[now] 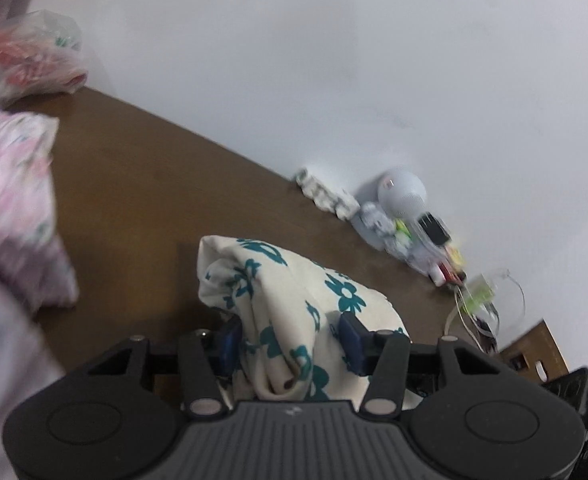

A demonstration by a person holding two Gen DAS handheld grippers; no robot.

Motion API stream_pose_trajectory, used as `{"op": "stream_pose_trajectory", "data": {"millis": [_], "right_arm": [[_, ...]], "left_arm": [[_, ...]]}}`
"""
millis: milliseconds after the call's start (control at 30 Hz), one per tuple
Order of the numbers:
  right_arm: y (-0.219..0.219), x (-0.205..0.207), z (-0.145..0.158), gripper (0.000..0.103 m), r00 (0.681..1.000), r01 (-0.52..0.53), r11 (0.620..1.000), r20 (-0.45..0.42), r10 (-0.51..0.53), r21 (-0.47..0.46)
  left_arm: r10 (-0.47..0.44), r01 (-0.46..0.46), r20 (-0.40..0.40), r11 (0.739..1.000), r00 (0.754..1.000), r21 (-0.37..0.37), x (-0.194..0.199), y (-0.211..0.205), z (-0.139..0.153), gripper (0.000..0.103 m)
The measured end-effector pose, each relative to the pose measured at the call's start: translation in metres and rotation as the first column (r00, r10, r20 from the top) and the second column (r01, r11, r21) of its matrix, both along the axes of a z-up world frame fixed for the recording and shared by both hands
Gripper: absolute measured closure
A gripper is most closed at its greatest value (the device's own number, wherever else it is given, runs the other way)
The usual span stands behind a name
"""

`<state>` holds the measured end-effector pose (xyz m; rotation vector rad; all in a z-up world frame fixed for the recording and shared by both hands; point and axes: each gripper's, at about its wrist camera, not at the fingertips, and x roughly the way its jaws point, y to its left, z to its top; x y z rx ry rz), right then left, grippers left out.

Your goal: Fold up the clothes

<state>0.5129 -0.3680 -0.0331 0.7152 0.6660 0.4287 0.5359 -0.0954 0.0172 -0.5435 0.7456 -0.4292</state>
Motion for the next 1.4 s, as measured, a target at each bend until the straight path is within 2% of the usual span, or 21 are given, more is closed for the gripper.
{"op": "stream_pose_trajectory", "data": {"millis": [33,200,333,400,533,567,633,667,733,833,933,1067,1167,1400], "right_arm": [[-0.001,0.009,0.000,0.057,1.000,0.007,1.000,0.003,-0.007,0.003],[0.001,0.044,0.003,0.057,1.000,0.026,0.999,0.018,-0.025,-0.031],[0.002,0.060,0.004,0.055,0.999,0.038,0.999,0.025,-0.037,-0.036],[0.001,0.057,0.003,0.049,0.999,0.038,0.999,0.035,-0.037,-0.028],[-0.005,0.038,0.010,0.024,0.994,0.075,0.997,0.081,-0.073,-0.025],[-0.006,0.032,0.013,0.017,0.991,0.091,0.995,0.100,-0.087,-0.028],[-0.006,0.019,0.019,0.008,0.987,0.113,0.992,0.121,-0.105,-0.058],[-0.005,0.012,0.022,0.001,0.985,0.122,0.989,0.131,-0.111,-0.079],[0.001,-0.003,0.028,0.000,0.981,0.135,0.981,0.159,-0.113,-0.138],[0.014,-0.028,0.036,0.000,0.973,0.151,0.958,0.207,-0.101,-0.243],[0.028,-0.052,0.040,0.000,0.966,0.166,0.928,0.244,-0.085,-0.334],[0.046,-0.080,0.042,0.000,0.962,0.183,0.879,0.265,-0.067,-0.440],[0.055,-0.099,0.043,0.000,0.957,0.222,0.835,0.277,-0.087,-0.503],[0.056,-0.144,0.043,0.000,0.961,0.213,0.840,0.260,-0.090,-0.499]], "left_arm": [[0.011,-0.011,-0.001,1.000,1.000,-0.006,0.008,-0.001,-0.003,0.053],[0.085,-0.086,-0.028,0.996,0.996,-0.036,0.042,-0.005,-0.020,0.039],[0.110,-0.110,-0.011,0.993,0.994,-0.053,0.051,-0.005,-0.026,0.035],[0.108,-0.107,0.001,0.993,0.994,-0.052,0.049,-0.004,-0.025,0.031],[0.095,-0.090,0.055,0.992,0.994,-0.087,0.029,0.006,-0.014,0.016],[0.096,-0.090,0.086,0.994,0.992,-0.061,0.021,0.007,-0.008,0.011],[0.094,-0.094,0.147,0.996,0.985,-0.009,0.005,0.007,0.006,0.007],[0.088,-0.098,0.191,0.994,0.978,0.043,-0.006,0.006,0.011,0.003],[0.072,-0.117,0.271,0.981,0.960,0.153,-0.029,0.001,0.020,0.000],[0.042,-0.157,0.357,0.941,0.933,0.300,-0.067,-0.006,0.025,0.000],[0.049,-0.178,0.340,0.916,0.939,0.359,-0.094,-0.001,0.021,0.000],[0.065,-0.195,0.293,0.877,0.954,0.438,-0.109,-0.005,0.014,0.000],[0.070,-0.211,0.301,0.858,0.951,0.468,-0.123,-0.002,0.010,0.000],[0.081,-0.242,0.327,0.838,0.942,0.489,-0.166,0.006,0.012,0.000]]}}
